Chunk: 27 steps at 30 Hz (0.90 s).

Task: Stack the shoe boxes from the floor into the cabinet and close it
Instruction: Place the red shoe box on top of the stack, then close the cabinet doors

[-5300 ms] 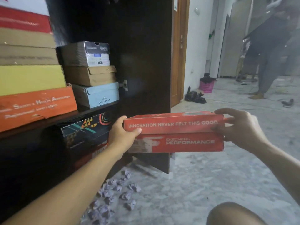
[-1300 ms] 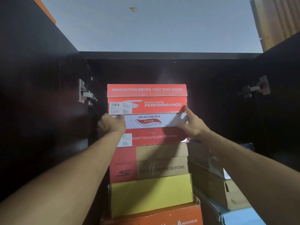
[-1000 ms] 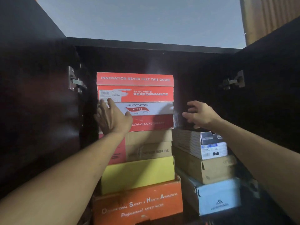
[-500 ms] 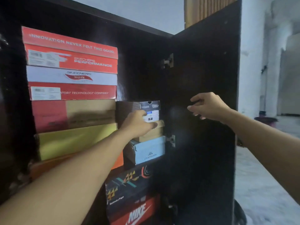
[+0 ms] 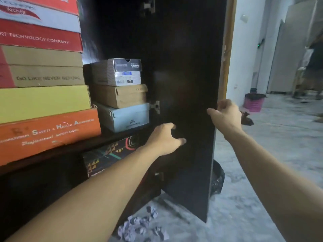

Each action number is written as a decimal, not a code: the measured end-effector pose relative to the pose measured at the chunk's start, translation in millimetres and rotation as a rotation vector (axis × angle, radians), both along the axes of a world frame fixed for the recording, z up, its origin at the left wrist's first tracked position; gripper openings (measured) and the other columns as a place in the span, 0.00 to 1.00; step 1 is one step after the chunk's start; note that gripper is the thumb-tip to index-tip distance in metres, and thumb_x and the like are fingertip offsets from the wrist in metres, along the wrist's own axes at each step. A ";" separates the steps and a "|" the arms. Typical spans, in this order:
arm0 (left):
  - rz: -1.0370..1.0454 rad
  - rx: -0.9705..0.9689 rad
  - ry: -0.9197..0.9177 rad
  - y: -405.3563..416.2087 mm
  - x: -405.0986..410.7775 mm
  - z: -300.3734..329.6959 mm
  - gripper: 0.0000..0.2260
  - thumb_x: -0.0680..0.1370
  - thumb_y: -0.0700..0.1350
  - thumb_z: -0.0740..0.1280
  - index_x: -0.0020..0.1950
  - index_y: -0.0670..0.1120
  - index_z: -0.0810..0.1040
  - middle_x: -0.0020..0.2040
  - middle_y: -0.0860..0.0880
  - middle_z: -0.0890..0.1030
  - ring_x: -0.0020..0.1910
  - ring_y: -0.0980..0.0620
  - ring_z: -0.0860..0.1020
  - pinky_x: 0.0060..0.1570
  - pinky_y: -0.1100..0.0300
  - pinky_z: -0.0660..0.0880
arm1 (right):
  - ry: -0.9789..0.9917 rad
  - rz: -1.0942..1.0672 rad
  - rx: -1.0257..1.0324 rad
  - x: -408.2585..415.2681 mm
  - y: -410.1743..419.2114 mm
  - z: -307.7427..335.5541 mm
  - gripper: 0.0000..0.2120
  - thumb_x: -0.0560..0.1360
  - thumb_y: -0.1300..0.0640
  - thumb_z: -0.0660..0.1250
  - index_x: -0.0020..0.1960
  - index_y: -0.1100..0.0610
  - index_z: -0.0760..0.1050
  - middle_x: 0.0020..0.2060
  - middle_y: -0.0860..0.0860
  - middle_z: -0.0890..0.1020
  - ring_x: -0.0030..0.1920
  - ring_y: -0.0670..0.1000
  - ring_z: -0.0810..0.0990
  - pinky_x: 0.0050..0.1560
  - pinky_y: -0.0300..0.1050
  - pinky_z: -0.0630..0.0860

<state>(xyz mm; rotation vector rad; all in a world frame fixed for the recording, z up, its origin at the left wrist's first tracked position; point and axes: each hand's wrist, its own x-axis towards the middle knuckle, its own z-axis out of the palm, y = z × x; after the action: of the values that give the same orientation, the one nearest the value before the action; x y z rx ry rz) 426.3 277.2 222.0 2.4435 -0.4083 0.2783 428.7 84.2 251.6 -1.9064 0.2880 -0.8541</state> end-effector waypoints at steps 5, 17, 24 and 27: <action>-0.004 -0.050 0.004 -13.3 6.0 -27.2 0.29 0.71 0.56 0.73 0.70 0.48 0.72 0.69 0.48 0.74 0.66 0.49 0.73 0.65 0.56 0.69 | 0.073 0.079 0.003 13.5 -9.0 -18.5 0.26 0.75 0.54 0.71 0.68 0.53 0.63 0.62 0.52 0.74 0.57 0.52 0.76 0.56 0.46 0.76; -0.013 -0.279 -0.024 -42.5 9.9 -85.8 0.33 0.71 0.54 0.74 0.73 0.47 0.68 0.71 0.47 0.71 0.70 0.49 0.69 0.68 0.53 0.69 | -0.139 0.022 -0.063 20.0 -1.7 -21.3 0.28 0.78 0.39 0.57 0.43 0.65 0.76 0.36 0.58 0.80 0.41 0.59 0.80 0.49 0.58 0.80; -0.016 -0.393 -0.155 -33.8 7.6 -83.0 0.45 0.64 0.64 0.73 0.76 0.48 0.62 0.74 0.49 0.68 0.72 0.51 0.66 0.70 0.51 0.67 | -0.155 0.373 0.036 4.7 27.6 -13.9 0.22 0.80 0.47 0.60 0.45 0.64 0.81 0.39 0.57 0.85 0.38 0.52 0.85 0.36 0.43 0.83; 0.011 -0.427 -0.180 -18.4 8.5 -88.0 0.39 0.63 0.65 0.72 0.70 0.53 0.68 0.66 0.53 0.75 0.65 0.55 0.73 0.63 0.53 0.74 | -0.124 0.546 0.059 -0.1 44.7 -12.2 0.18 0.79 0.49 0.64 0.45 0.64 0.82 0.36 0.55 0.85 0.36 0.52 0.85 0.37 0.46 0.83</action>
<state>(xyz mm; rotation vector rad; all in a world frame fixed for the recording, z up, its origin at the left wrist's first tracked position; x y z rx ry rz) 434.8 258.9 133.9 2.0096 -0.3684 0.5350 428.7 128.8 239.4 -1.7419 -0.2728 -0.5791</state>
